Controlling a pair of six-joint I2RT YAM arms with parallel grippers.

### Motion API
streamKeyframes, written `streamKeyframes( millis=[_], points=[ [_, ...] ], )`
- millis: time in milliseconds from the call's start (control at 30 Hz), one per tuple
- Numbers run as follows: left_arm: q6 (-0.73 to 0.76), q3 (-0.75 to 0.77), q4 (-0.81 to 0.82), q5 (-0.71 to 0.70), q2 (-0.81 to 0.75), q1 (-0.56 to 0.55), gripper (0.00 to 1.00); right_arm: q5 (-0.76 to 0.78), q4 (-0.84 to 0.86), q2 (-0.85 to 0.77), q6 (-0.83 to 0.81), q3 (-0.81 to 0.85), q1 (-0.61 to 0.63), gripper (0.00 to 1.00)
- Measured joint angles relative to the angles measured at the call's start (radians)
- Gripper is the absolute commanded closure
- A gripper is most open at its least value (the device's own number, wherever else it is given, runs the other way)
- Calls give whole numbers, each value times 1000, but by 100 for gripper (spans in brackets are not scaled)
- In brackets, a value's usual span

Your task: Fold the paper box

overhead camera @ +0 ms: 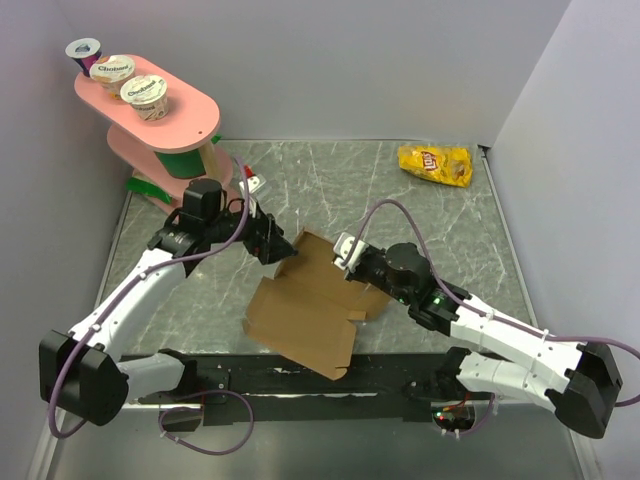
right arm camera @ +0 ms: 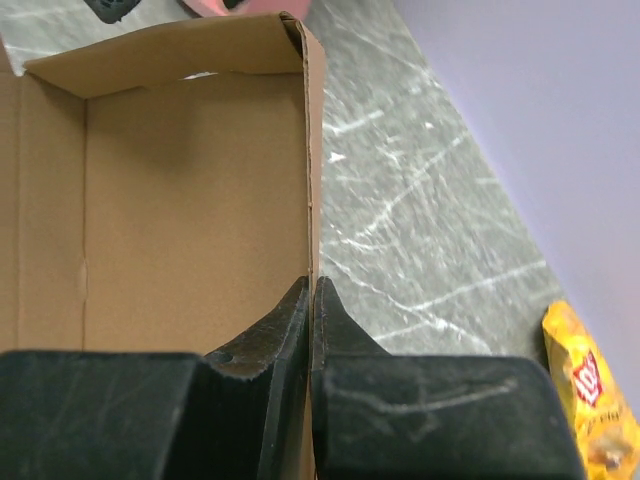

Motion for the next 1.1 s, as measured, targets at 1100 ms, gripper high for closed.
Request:
streamKeyframes(
  millis=[1100],
  points=[
    [-48,-136,123,-410,-194,-37,15,155,-134,104,103,160,2,95]
  ],
)
